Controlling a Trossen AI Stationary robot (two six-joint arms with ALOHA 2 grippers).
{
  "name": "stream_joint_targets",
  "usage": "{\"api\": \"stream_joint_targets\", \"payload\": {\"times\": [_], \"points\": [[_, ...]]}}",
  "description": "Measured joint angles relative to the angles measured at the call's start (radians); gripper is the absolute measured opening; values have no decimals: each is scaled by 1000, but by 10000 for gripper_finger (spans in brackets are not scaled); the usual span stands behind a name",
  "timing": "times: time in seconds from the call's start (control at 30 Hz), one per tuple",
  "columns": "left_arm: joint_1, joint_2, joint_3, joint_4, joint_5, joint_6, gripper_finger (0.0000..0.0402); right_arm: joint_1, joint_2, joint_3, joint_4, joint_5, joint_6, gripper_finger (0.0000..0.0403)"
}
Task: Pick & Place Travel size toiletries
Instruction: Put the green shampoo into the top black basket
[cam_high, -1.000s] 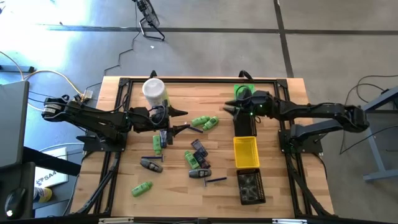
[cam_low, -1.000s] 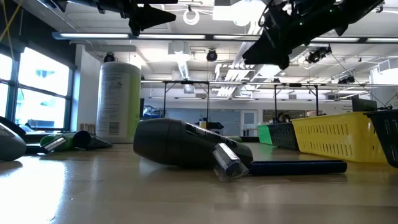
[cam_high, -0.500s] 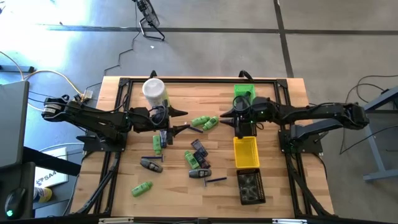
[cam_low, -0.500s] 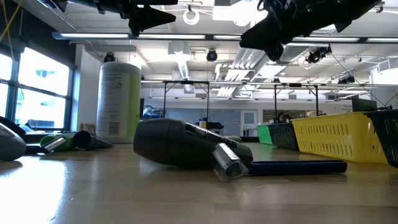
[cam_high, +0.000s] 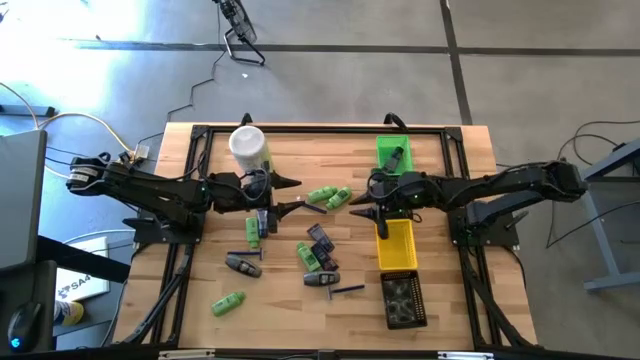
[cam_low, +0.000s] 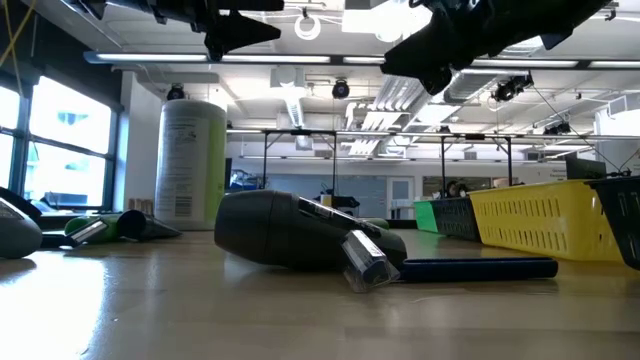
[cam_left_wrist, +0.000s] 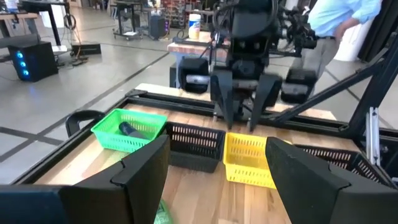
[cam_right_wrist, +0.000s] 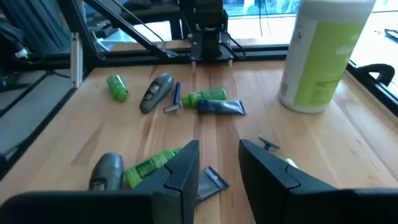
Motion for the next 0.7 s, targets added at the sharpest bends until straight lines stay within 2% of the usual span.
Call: {"api": "stream_joint_targets", "payload": {"times": [0.3, 0.5, 0.7], "points": [[-1, -43, 0, -102, -4, -1, 250, 20, 53, 0, 82, 16, 3, 105], [-60, -160, 0, -237, -41, 5, 188, 20, 53, 0, 87, 13, 4, 105], [-125, -182, -1, -294, -72, 8, 127, 19, 53, 0, 94, 54, -9, 105]]}}
